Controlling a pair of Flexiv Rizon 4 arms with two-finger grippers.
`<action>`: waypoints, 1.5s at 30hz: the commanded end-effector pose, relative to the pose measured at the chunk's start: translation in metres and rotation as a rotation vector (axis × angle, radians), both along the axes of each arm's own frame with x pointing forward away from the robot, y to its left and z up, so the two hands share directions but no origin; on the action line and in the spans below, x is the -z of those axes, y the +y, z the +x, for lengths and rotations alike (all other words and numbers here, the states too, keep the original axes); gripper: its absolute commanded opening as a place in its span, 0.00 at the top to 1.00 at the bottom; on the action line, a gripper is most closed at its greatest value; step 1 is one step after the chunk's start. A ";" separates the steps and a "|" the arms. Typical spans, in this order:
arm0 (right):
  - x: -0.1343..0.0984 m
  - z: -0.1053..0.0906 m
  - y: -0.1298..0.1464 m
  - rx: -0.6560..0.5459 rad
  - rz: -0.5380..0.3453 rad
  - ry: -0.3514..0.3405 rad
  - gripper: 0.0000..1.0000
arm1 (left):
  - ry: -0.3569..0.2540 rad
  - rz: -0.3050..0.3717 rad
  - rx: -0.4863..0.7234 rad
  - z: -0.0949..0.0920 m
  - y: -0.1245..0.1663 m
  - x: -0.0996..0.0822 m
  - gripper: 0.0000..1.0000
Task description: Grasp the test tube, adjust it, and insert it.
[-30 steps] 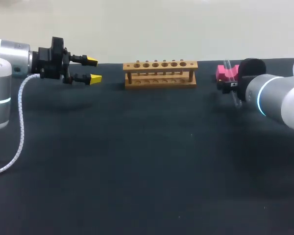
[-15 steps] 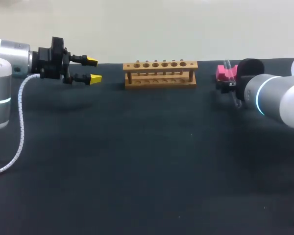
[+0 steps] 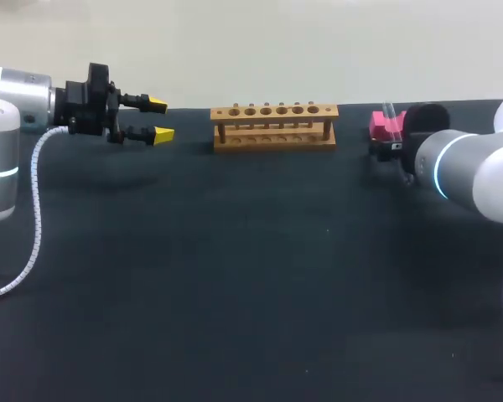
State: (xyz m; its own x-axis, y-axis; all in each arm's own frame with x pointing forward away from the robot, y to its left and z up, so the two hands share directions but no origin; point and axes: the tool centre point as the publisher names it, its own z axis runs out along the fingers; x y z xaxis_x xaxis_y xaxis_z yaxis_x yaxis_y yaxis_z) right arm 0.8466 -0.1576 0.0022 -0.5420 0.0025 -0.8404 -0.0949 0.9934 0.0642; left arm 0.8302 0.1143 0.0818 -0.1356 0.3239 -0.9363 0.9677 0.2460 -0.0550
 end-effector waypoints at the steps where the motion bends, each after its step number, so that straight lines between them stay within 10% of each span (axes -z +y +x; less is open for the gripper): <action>1: 0.005 0.000 -0.003 -0.225 0.193 -0.329 0.26 | -0.005 -0.002 -0.003 -0.001 0.000 0.001 0.00; 5: 0.007 0.000 -0.004 -0.231 0.199 -0.319 0.50 | -0.005 -0.002 -0.003 -0.001 0.000 0.001 0.00; 15: 0.009 0.000 -0.006 -0.229 0.213 -0.307 0.62 | -0.005 -0.002 -0.003 -0.001 0.000 0.001 0.00; 18: 0.010 0.000 -0.006 -0.228 0.213 -0.303 1.00 | -0.005 -0.002 -0.003 -0.001 0.000 0.001 0.00; 45: -0.044 -0.026 0.003 -0.112 0.185 -0.322 1.00 | -0.005 -0.002 -0.003 -0.001 0.000 0.001 0.00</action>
State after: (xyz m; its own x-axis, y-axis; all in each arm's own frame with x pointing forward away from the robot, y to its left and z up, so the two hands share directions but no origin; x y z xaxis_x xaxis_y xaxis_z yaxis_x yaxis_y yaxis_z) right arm 0.8304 -0.1520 0.0398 -0.5532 0.0516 -0.8315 -0.1077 0.9853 0.1327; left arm 0.8302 0.1143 0.0818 -0.1356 0.3238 -0.9363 0.9677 0.2460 -0.0550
